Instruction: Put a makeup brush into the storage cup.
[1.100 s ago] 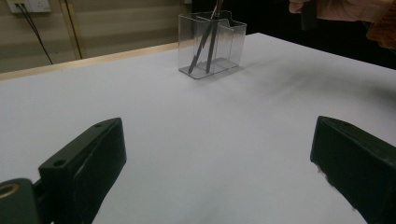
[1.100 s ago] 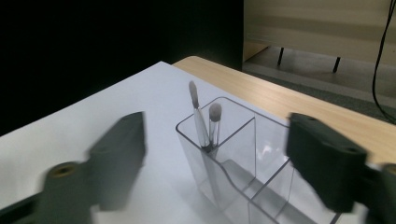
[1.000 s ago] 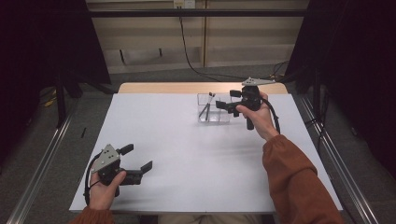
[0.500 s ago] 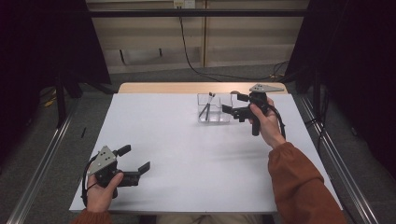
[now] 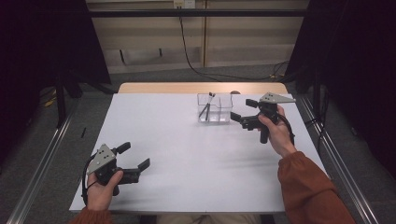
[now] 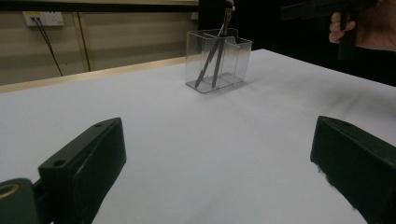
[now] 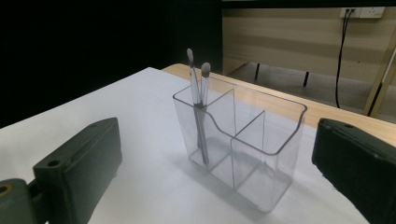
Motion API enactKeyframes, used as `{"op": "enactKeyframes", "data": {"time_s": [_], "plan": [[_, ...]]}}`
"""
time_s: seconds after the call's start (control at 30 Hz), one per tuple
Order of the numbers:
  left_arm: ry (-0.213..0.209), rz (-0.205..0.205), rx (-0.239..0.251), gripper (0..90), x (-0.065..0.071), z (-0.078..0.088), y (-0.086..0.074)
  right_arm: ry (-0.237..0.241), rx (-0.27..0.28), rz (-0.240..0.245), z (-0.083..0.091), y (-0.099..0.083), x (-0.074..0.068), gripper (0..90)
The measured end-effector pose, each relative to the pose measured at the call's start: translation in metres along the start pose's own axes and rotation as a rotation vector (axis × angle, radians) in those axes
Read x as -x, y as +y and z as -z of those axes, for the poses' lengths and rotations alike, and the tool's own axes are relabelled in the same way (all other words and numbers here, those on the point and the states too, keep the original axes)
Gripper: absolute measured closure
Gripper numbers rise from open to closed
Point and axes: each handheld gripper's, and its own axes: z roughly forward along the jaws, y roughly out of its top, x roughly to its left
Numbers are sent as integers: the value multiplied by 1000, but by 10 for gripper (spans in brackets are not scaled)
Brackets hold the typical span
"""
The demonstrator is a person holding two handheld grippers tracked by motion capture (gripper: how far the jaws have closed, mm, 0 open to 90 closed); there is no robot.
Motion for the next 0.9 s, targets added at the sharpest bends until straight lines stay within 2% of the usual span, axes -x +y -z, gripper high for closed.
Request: {"op": "enactKeyframes", "data": {"time_s": [0.47, 0.5, 0.63, 0.9], "plan": [[0, -10, -3, 31, 2, 4, 0, -38, -10, 0, 35, -14, -4, 8], [2, -9, -4, 31, 1, 4, -1, -36, -7, -14, 38, -17, -5, 7], [1, 3, 2, 31, 2, 4, -1, -27, -10, -12, 44, -24, -9, 19], [-9, -6, 9, 31, 7, 5, -1, -37, -2, -1, 62, -32, -18, 14]]}}
